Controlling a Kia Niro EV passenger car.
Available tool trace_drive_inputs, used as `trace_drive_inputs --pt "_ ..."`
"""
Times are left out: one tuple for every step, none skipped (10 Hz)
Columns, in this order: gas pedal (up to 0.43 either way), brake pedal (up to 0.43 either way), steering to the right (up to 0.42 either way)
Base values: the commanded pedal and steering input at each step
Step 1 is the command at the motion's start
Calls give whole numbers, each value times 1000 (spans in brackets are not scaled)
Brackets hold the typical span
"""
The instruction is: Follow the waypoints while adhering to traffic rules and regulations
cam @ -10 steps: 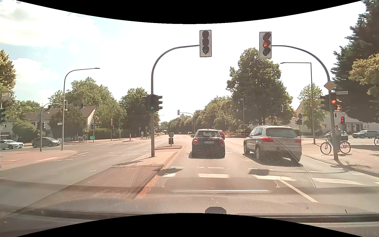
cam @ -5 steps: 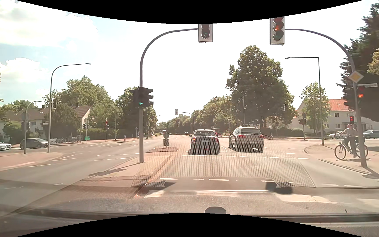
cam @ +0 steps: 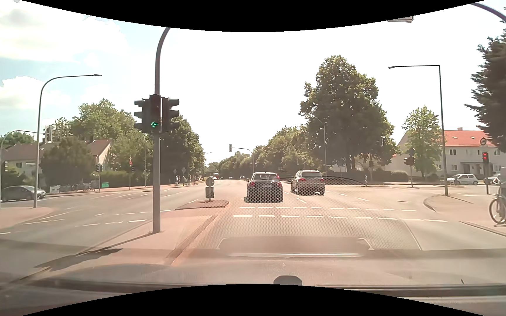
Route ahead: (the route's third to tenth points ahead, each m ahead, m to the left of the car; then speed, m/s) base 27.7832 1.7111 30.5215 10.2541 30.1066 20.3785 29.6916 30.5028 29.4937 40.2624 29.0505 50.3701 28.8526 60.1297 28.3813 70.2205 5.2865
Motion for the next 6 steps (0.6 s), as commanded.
trace_drive_inputs --pt "311 18 21" --pt "268 18 18" --pt "260 18 13" --pt "260 18 8" --pt "248 18 6" --pt "248 18 6"
